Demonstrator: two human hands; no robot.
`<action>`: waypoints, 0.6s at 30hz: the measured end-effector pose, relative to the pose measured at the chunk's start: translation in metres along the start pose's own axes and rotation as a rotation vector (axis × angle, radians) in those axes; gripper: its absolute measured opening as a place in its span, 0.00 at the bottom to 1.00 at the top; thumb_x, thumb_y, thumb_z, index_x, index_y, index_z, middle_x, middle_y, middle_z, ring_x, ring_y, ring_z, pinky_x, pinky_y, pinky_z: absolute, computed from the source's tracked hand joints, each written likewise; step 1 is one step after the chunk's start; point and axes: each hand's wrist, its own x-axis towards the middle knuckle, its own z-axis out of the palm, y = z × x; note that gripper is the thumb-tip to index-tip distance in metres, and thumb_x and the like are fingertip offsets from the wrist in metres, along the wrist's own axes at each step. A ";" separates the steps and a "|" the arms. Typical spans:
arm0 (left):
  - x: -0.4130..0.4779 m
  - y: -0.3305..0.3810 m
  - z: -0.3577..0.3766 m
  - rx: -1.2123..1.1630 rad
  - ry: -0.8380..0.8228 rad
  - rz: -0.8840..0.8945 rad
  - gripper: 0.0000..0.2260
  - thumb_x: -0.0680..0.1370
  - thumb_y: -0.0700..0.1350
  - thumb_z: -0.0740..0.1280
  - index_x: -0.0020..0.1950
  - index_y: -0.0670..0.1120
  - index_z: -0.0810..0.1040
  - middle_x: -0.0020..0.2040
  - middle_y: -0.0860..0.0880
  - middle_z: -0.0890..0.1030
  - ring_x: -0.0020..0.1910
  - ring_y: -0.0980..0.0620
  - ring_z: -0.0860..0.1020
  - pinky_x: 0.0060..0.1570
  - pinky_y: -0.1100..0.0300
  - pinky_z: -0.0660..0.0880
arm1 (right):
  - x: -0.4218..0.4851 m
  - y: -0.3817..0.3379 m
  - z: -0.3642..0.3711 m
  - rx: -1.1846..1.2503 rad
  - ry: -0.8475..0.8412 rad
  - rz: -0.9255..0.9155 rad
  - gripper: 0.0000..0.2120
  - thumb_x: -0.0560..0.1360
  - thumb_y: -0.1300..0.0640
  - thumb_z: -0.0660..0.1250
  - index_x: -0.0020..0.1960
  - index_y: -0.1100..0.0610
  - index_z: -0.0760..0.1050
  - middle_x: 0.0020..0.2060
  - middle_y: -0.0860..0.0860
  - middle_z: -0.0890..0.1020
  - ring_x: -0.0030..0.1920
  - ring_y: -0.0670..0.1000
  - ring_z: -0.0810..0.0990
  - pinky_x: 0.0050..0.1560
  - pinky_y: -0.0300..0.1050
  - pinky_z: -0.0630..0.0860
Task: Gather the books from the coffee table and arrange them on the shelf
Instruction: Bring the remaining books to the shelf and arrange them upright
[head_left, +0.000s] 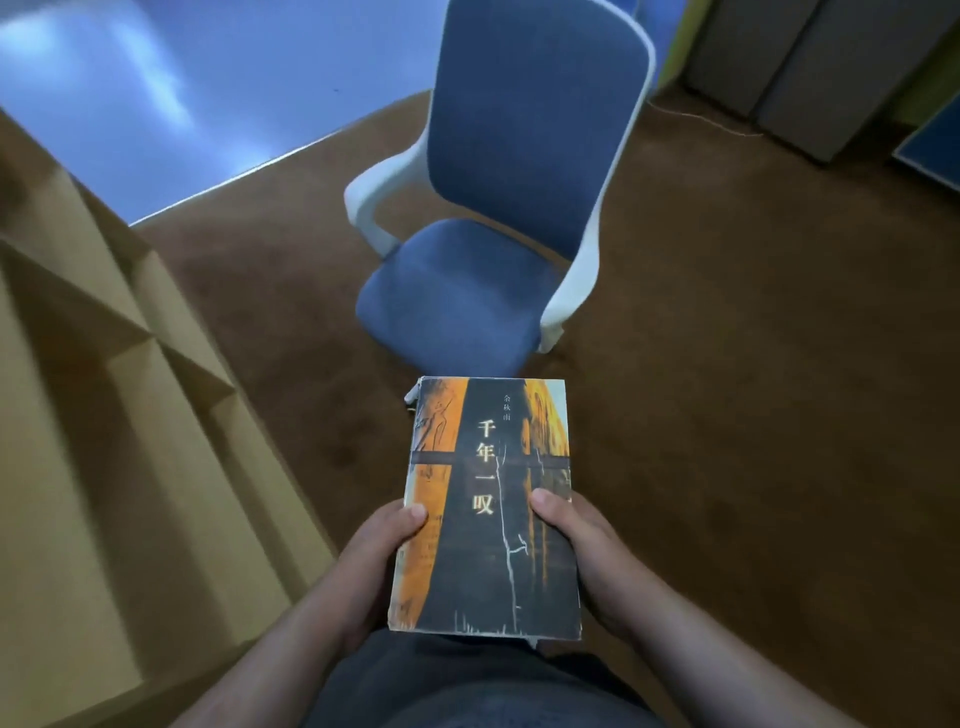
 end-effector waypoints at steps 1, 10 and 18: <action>0.004 0.004 -0.007 -0.034 0.006 0.009 0.07 0.75 0.41 0.69 0.41 0.40 0.73 0.22 0.50 0.80 0.22 0.60 0.80 0.22 0.68 0.73 | 0.013 -0.006 0.005 -0.026 -0.037 0.017 0.37 0.64 0.38 0.72 0.67 0.57 0.77 0.57 0.59 0.86 0.57 0.60 0.85 0.56 0.54 0.83; 0.013 0.050 -0.089 -0.303 0.109 0.108 0.35 0.65 0.60 0.69 0.64 0.38 0.76 0.58 0.33 0.81 0.57 0.31 0.79 0.55 0.39 0.77 | 0.137 -0.078 0.091 -0.242 -0.311 0.118 0.26 0.75 0.48 0.66 0.68 0.62 0.75 0.58 0.60 0.85 0.57 0.58 0.85 0.52 0.46 0.82; 0.008 0.096 -0.162 -0.526 0.315 0.238 0.37 0.61 0.59 0.75 0.63 0.39 0.76 0.55 0.33 0.82 0.53 0.33 0.81 0.54 0.36 0.78 | 0.211 -0.136 0.206 -0.473 -0.520 0.179 0.26 0.72 0.46 0.67 0.67 0.57 0.76 0.57 0.56 0.87 0.57 0.56 0.86 0.55 0.48 0.82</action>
